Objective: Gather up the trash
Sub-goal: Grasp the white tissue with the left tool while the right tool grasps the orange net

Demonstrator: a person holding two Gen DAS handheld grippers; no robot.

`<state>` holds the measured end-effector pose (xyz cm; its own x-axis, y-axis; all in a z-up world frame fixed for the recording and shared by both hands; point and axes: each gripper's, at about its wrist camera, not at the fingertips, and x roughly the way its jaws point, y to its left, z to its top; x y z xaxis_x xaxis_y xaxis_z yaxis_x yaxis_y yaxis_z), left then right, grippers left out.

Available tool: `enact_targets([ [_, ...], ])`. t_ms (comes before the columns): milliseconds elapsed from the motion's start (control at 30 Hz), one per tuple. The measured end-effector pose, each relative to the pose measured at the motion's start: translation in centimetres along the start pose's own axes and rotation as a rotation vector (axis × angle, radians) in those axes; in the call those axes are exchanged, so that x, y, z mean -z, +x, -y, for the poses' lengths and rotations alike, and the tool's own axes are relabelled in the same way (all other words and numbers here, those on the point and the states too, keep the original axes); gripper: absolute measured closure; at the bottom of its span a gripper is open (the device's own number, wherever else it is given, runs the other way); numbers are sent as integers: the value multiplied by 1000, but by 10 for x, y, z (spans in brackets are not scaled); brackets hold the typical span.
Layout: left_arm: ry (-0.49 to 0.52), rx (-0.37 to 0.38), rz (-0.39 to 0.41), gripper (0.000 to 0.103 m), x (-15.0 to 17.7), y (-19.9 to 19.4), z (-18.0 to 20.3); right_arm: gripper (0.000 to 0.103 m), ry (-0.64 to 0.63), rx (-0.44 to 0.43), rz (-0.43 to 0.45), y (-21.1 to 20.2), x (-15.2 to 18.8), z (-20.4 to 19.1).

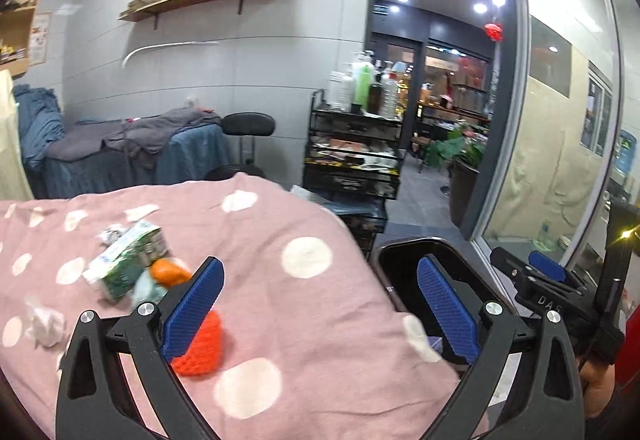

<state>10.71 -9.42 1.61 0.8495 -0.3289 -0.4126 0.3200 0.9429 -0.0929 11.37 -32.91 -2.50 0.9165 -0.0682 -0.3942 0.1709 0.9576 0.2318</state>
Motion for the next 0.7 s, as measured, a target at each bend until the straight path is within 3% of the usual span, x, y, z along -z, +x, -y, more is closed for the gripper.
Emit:
enact_targets([
  [100, -28, -81, 4, 7, 6, -9, -21, 9, -50, -78, -22, 5, -2, -27],
  [267, -106, -151, -5, 7, 15, -23, -62, 9, -127, -194, -75, 17, -2, -73],
  [400, -189, -195, -46, 7, 29, -33, -102, 9, -168, -297, -171, 31, 3, -109],
  [500, -199, -277, -85, 7, 38, -39, -128, 9, -194, -396, -245, 39, 11, -137],
  [700, -299, -355, -138, 7, 62, -58, -182, 9, -245, -508, -358, 54, 31, -187],
])
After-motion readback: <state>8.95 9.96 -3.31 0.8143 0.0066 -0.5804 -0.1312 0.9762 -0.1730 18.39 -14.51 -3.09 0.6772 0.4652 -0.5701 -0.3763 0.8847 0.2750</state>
